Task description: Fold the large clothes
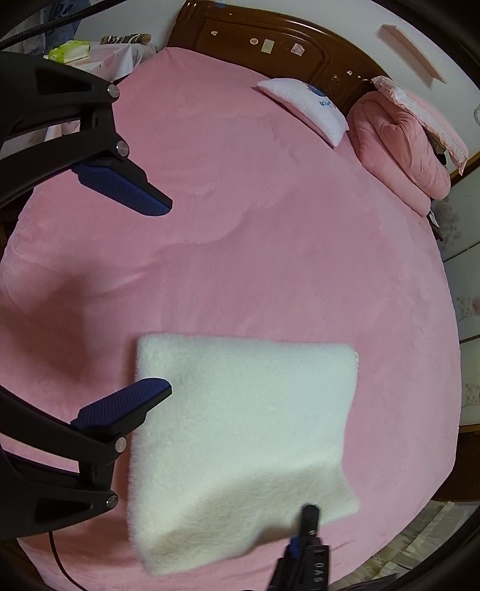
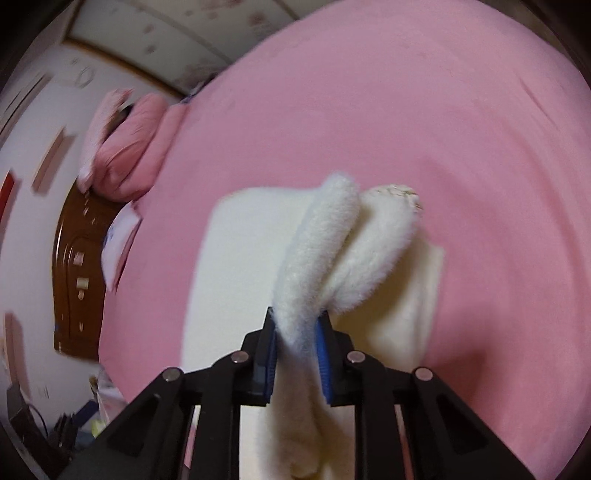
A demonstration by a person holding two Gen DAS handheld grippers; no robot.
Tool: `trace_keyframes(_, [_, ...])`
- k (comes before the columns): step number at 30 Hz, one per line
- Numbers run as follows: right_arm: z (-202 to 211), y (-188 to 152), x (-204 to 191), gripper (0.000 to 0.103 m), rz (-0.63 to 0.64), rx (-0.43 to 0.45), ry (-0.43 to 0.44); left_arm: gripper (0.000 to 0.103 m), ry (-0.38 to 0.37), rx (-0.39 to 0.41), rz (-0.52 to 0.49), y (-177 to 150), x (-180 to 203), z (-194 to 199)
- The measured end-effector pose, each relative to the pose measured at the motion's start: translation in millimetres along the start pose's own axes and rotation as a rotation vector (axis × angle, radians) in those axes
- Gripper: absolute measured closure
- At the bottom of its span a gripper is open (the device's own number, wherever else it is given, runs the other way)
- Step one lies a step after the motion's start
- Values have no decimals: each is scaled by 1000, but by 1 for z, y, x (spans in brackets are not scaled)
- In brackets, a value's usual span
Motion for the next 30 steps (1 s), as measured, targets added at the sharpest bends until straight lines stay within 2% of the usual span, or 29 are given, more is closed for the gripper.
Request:
trace_keyframes(2, [7,12,-17,86,63,54,63,15,-7,13,0,3,3,3])
trace_keyframes(4, [19,19,-10,86,37,108,117,15,-21,34,-6,5,7,6])
trace_keyframes(6, [10,16,19,86,-30,93,87,15,-24,40,-18,6,10,7])
trace_keyframes(7, [-2,12,37,86,-81,55,46,15,-26,41,-24,7,11,6])
trace_keyframes(9, [-37,-8,80,86,-166,-75,-64,15,-29,40,-24,7,13,4])
trace_keyframes(10, [-46,-20,95,85,-188,-102,-66,15,-32,35,-23,7,12,3])
trace_keyframes(13, [-37,-32,108,85,-341,-11,17,15,-43,15,-19,8,11,0])
trace_keyframes(15, [-31,-37,105,85,-383,12,11,15,-54,4,-21,9,10,0])
trace_keyframes(18, [-20,-44,95,85,-316,5,-78,15,-79,-23,-36,11,9,1])
trace_keyframes(20, [-14,-38,77,84,-247,1,-125,15,-138,-42,-55,12,11,4])
trace_keyframes(23, [-12,-28,51,84,-148,39,-176,16,-214,-28,-98,18,15,9])
trace_keyframes(25, [-18,-19,46,84,-105,39,-206,17,-236,-16,-124,20,19,11])
trace_keyframes(27, [-29,-4,49,84,-87,-2,-261,19,-254,-17,-138,23,24,9])
trace_keyframes(30, [-35,1,58,82,-138,-43,-287,19,-271,-32,-144,28,30,5])
Point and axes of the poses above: each gripper's, at about its wrist camera, not at the fingertips, and z roughly against the way its jaws point, x to its right, y to its top, the point moved 5 cm from there along -z, roughly the way its jaws point, and after that the axes turned 2 degrees about z, right-handed, at the moved point
